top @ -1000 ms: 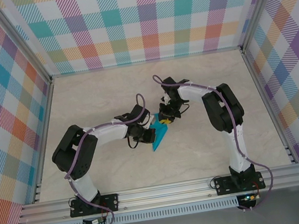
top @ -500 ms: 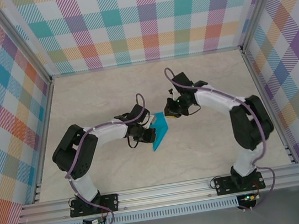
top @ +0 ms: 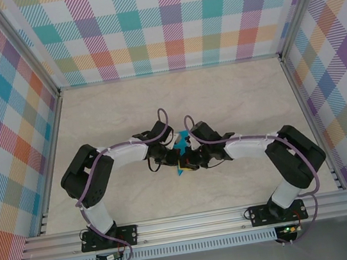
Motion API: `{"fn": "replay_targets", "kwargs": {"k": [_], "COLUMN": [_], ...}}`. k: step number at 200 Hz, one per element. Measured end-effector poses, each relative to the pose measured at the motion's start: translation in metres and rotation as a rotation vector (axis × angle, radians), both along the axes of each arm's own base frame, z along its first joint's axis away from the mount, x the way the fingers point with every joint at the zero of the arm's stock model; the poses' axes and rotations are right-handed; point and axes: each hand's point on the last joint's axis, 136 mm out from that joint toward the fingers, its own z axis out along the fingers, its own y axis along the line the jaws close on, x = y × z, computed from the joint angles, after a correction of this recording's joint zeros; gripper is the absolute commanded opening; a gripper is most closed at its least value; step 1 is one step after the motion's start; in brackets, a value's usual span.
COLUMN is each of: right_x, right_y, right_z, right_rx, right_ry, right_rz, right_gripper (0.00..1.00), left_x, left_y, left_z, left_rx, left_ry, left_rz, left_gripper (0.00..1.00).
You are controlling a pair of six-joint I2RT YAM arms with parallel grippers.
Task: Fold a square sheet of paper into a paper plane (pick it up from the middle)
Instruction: Third fold the triangle at the center of the table.
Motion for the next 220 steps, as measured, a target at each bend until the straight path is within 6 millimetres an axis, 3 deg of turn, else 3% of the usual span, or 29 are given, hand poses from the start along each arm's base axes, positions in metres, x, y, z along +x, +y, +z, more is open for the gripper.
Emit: {"fn": "replay_targets", "kwargs": {"k": [36,220], "right_x": [-0.001,-0.006], "right_y": [0.006,0.002], "right_z": [-0.016,-0.041], "right_rx": [-0.013,-0.041], "right_ry": [0.033,0.061], "right_rz": [-0.013,-0.028], "right_gripper": [0.00,0.00], "left_x": [0.000,-0.002], "left_y": [0.000,-0.004], "left_z": [0.000,-0.001], "left_rx": [-0.003,-0.025], "left_ry": [0.004,0.023], "left_rz": [-0.001,-0.012], "left_gripper": [0.05,0.06]}}
